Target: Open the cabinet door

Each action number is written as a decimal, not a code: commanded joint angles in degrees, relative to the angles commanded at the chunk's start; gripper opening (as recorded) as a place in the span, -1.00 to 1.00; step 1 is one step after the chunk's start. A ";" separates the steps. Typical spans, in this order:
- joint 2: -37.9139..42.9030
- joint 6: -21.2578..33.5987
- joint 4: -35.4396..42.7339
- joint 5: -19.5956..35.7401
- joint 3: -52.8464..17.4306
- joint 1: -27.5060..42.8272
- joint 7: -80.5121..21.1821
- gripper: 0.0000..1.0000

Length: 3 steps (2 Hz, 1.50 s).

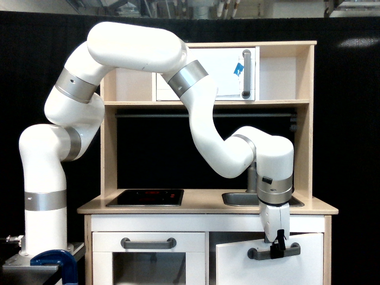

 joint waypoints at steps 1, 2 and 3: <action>-6.60 2.73 -5.66 -0.11 -0.12 -3.90 -2.51 1.00; -23.51 15.99 -13.79 -2.93 -4.77 -11.42 -6.93 1.00; -25.03 19.22 -13.34 -4.13 -6.83 -12.88 -8.51 1.00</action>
